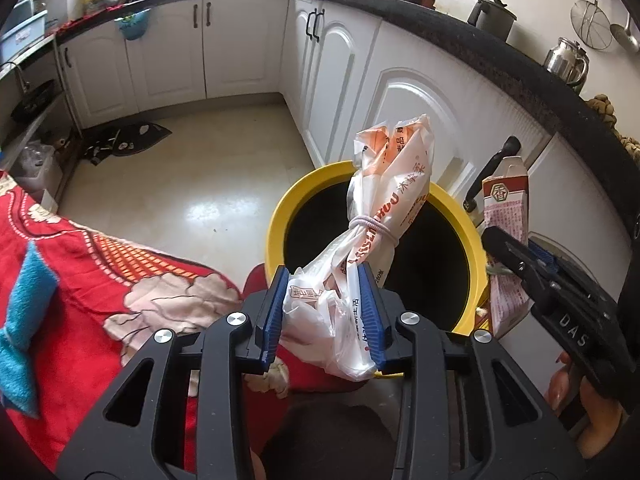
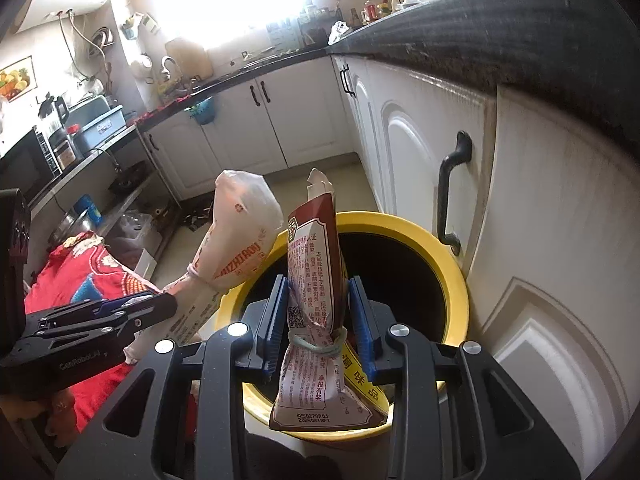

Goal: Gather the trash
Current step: 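Lift and carry the plastic bag and paper snack bag over the yellow-rimmed bin with both tools, then open both tools over the bin to drop the two bags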

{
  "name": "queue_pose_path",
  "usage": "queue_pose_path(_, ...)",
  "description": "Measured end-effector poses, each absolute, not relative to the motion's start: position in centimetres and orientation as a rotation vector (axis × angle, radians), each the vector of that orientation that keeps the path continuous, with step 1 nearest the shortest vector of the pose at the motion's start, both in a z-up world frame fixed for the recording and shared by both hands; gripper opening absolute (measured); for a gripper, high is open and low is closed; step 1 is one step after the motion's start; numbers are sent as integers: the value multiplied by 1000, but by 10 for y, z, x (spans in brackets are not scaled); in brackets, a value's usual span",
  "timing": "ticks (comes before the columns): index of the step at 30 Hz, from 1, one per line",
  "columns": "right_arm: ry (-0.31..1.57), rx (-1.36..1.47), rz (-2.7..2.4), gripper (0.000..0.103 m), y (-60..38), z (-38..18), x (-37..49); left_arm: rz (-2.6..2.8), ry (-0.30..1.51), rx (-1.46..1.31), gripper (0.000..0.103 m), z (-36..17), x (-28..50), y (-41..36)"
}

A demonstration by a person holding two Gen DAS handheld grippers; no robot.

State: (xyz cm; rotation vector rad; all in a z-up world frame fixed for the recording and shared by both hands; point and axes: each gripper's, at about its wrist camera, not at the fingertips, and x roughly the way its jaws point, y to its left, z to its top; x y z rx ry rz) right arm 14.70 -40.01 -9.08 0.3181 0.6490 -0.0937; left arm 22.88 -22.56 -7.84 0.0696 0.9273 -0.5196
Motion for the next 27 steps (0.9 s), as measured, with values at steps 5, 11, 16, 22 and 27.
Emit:
queue_pose_path(5, 647, 323, -108, 30, -402, -95, 150, -520, 941, 57, 31, -82, 235, -232)
queue_pose_path(11, 648, 334, -133, 46, -406, -101, 150, -508, 937, 17, 56, -82, 239, -227)
queue_pose_path(16, 645, 340, -134, 54, -403, -100, 147, -492, 920, 1, 76, -76, 238, -216)
queue_pose_path(22, 628, 333, -117, 63, -391, -92, 144, -441, 874, -13, 92, -61, 231, -194)
queue_pose_path(27, 597, 322, -89, 70, -379, -80, 140, -385, 825, -18, 92, -48, 220, -169)
